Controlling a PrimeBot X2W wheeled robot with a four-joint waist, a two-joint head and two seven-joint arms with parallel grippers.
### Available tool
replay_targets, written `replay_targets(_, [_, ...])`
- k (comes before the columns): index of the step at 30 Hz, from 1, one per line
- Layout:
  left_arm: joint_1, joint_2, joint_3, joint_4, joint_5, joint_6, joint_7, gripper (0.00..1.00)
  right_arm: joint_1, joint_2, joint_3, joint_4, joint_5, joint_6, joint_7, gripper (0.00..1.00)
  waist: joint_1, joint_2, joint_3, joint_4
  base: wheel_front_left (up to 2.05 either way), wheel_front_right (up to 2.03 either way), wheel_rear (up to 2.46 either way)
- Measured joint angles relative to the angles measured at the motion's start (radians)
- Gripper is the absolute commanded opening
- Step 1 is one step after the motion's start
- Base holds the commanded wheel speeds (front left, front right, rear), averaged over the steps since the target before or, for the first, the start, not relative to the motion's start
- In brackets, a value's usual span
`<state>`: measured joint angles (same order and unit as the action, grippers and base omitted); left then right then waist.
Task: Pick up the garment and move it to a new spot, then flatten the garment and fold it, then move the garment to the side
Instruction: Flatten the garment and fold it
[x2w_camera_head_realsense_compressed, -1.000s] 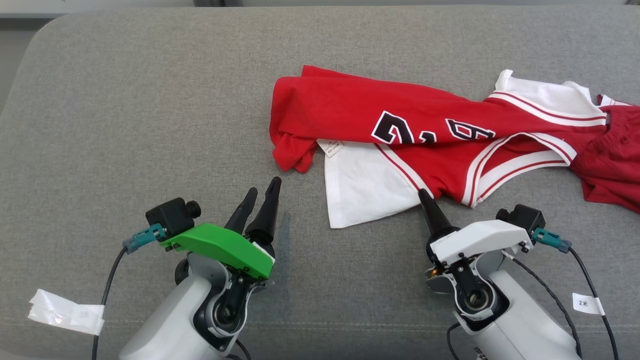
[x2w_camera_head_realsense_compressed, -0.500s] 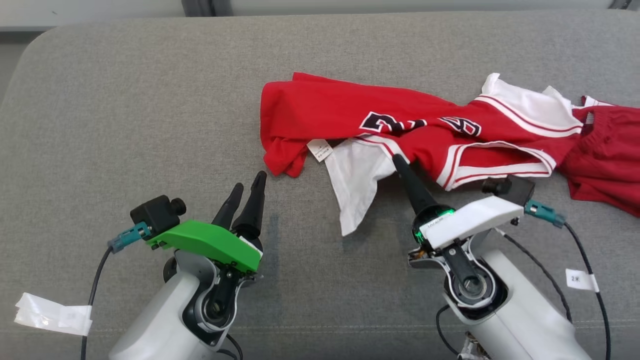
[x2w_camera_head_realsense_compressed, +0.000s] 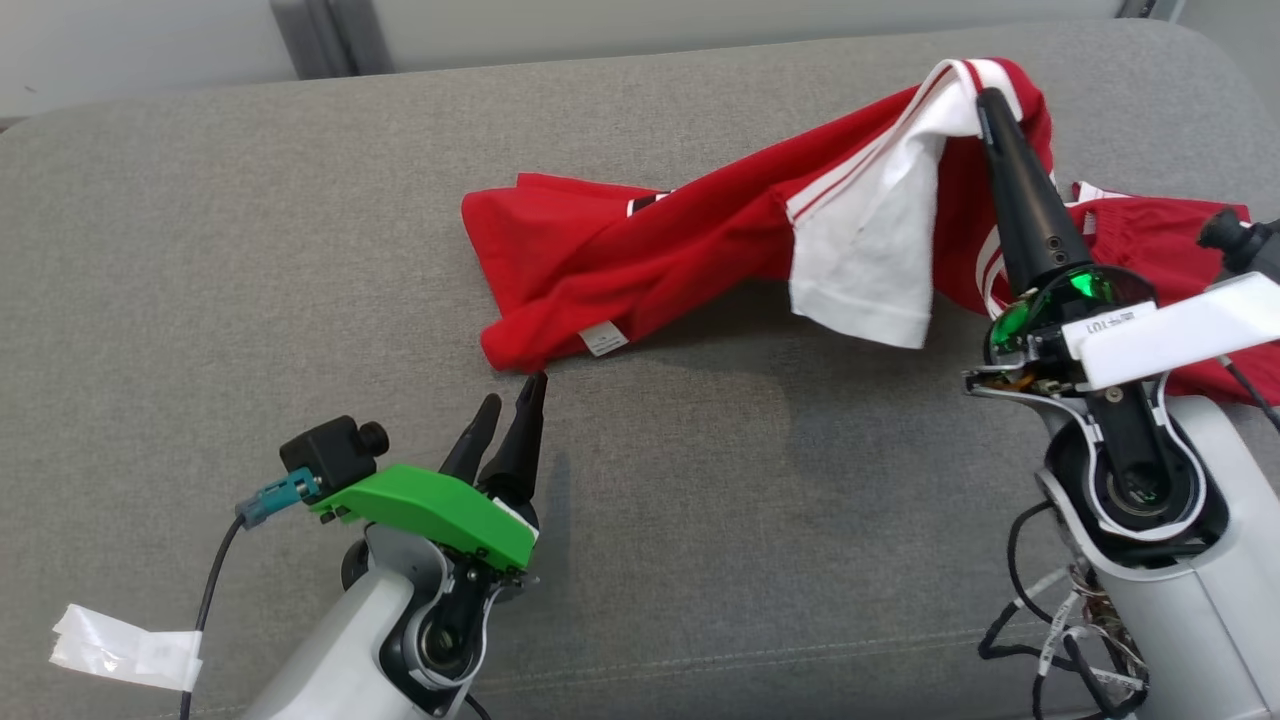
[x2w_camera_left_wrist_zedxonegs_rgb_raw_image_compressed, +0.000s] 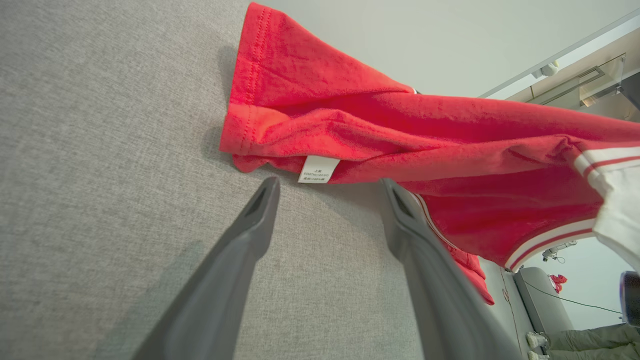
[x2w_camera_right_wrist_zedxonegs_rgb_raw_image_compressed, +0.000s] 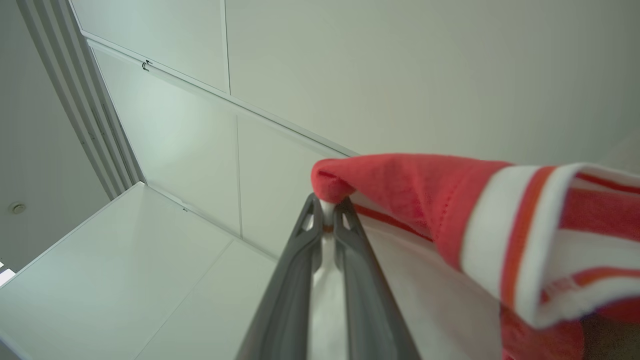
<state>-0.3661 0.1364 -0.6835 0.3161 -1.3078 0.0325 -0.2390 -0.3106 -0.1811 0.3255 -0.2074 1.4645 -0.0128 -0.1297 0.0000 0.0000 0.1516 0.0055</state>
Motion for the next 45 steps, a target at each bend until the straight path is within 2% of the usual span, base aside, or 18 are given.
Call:
replay_targets(5, [0.000,-0.023,-0.007,0.014,-0.010,0.003,0.005,1.00,0.033,-0.052,-0.049,-0.083,0.007,-0.070,0.011,0.00,0.0000,0.0000,0.001,-0.029,0.00,0.00,0.00])
replay_targets(10, [-0.005,-0.049,-0.024,0.057,-0.030,0.003,0.024,1.00,0.062,-0.064,-0.057,-0.160,0.034,-0.095,0.042,0.00,0.0000,0.0000,0.022,-0.050,0.00,0.00,0.00])
replay_targets(16, [-0.034,-0.061,-0.063,0.127,-0.034,-0.008,0.060,1.00,0.078,-0.084,-0.051,-0.213,0.044,-0.104,0.070,0.00,0.0000,0.0000,0.059,-0.074,0.00,0.00,0.00])
replay_targets(31, [-0.162,-0.082,-0.075,0.280,0.004,-0.051,0.059,1.00,0.096,-0.105,-0.082,-0.296,0.059,-0.113,0.087,0.00,0.0000,0.0000,0.123,-0.103,0.00,0.00,0.00])
replay_targets(32, [-0.168,-0.083,-0.077,0.285,0.004,-0.058,0.063,0.91,0.096,-0.105,-0.085,-0.297,0.061,-0.114,0.088,0.00,0.0000,0.0000,0.124,-0.102,0.00,0.00,0.00])
replay_targets(33, [-0.171,-0.083,-0.079,0.287,0.004,-0.066,0.064,0.41,0.098,-0.105,-0.088,-0.298,0.064,-0.114,0.088,0.00,0.0000,0.0000,0.125,-0.102,0.00,0.00,0.00])
replay_targets(34, [-0.173,-0.084,-0.081,0.288,0.002,-0.075,0.067,0.23,0.101,-0.105,-0.091,-0.299,0.067,-0.114,0.088,0.00,0.0000,0.0000,0.126,-0.101,0.00,0.00,0.00])
replay_targets(35, [-0.174,-0.084,-0.082,0.289,0.000,-0.085,0.072,0.00,0.106,-0.105,-0.095,-0.300,0.068,-0.114,0.088,0.00,0.0000,0.0000,0.126,-0.099,0.00,0.00,0.00])
replay_targets(40, [-0.174,-0.086,-0.084,0.279,-0.039,-0.119,0.090,0.00,0.127,-0.105,-0.120,-0.304,0.077,-0.114,0.086,0.00,0.0000,0.0000,0.121,-0.087,0.00,0.00,0.00])
replay_targets(45, [-0.176,-0.086,-0.017,0.203,-0.089,-0.140,0.076,0.00,0.147,-0.106,-0.154,-0.305,0.086,-0.121,0.076,0.00,0.0000,0.0000,0.105,-0.066,0.00,0.00,0.00])
